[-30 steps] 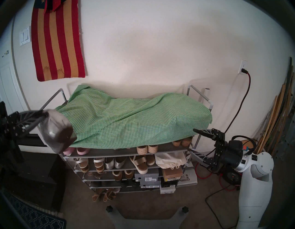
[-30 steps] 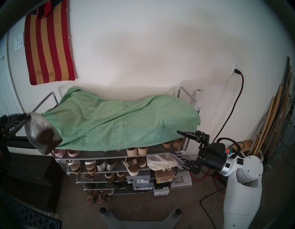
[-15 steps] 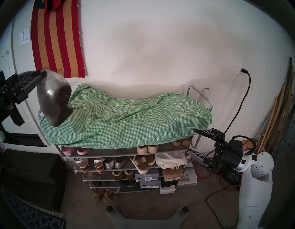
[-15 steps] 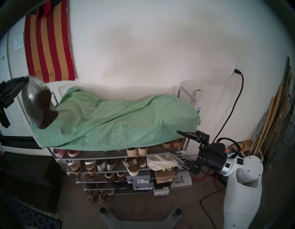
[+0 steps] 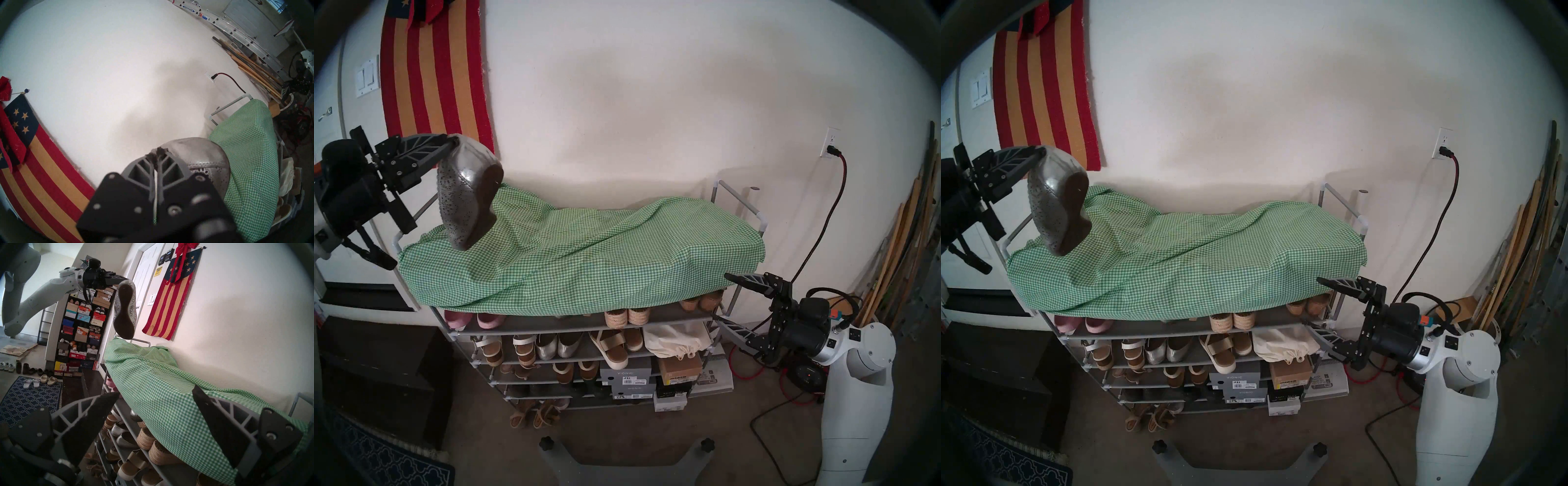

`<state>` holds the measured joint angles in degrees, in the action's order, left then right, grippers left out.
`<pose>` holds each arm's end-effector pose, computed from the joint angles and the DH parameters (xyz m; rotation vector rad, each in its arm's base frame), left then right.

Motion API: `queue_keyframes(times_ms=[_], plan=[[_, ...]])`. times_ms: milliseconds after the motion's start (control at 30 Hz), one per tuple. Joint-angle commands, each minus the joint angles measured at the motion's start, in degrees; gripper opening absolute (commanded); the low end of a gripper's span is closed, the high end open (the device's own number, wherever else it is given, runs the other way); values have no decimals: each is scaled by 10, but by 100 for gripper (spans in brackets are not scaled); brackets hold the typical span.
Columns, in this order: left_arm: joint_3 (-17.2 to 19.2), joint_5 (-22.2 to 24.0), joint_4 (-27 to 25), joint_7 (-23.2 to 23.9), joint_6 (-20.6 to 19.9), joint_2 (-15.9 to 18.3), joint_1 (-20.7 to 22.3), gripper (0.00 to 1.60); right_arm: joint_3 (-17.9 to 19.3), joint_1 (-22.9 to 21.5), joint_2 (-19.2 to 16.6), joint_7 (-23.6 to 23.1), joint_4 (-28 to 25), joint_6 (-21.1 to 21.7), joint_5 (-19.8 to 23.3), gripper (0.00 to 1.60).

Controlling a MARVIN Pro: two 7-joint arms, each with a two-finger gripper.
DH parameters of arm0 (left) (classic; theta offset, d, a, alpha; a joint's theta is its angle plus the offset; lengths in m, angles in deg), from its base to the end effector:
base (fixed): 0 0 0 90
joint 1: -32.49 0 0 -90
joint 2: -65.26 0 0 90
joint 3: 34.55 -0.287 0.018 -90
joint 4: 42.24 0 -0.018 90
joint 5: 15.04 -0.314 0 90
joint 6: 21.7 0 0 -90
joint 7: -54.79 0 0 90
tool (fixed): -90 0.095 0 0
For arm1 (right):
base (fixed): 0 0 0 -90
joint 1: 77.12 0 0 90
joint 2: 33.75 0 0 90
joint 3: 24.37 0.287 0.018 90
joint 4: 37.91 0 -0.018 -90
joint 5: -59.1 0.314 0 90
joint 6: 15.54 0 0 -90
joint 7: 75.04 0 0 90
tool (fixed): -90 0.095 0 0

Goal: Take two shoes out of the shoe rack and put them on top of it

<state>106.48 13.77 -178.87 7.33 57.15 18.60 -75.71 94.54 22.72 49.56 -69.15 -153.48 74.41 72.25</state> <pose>0.2500 0.1351 0.0404 -1.4688 1.2894 -2.2240 0.2868 -0.0849 -0.1869 -1.4119 -1.1977 -1.8497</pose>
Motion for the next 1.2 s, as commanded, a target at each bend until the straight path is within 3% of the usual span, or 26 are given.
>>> queue_keyframes(times_ms=[0,567,1167], plan=[[-86,-36,24,-39,7,70,22,0,0,0,0,0,0,0,0,160],[-241,-124,93,-125,16,140,72,0,0,0,0,0,0,0,0,160],[-410,-184,114,-220,17,155,144,0,0,0,0,0,0,0,0,160]])
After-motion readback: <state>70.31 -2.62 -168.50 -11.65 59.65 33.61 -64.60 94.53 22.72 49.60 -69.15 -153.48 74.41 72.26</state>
